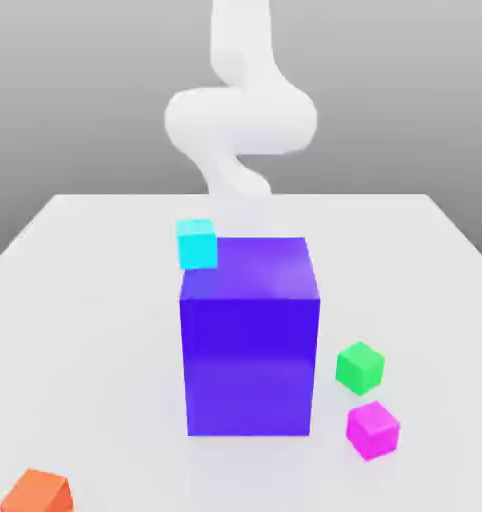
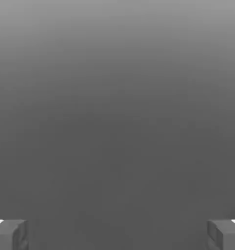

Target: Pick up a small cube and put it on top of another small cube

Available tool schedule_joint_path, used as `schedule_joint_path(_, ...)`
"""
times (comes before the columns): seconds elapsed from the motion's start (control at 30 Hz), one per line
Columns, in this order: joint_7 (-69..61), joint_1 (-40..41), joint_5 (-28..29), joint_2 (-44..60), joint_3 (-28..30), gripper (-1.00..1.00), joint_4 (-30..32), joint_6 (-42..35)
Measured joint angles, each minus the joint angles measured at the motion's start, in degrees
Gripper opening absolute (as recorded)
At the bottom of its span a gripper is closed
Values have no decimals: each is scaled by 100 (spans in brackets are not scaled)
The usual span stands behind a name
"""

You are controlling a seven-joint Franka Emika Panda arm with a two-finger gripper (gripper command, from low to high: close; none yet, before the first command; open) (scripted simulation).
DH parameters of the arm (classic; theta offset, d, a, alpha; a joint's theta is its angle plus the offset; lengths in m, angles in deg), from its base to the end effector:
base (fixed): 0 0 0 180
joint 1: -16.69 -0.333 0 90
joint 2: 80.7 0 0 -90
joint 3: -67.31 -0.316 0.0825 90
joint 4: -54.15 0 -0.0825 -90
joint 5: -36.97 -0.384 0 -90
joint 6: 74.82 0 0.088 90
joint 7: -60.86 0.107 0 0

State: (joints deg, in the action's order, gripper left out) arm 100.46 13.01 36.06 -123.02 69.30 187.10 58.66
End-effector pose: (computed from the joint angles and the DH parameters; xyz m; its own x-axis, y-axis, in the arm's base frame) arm 0.3705 0.0064 0.6817 0.5899 -0.6353 0.4984 -0.4382 -0.7703 -0.4633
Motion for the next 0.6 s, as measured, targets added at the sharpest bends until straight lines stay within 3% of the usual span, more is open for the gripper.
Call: schedule_joint_path(0.6, -4652, -2268, -878, 2556, 1073, 0, 844, 1215)
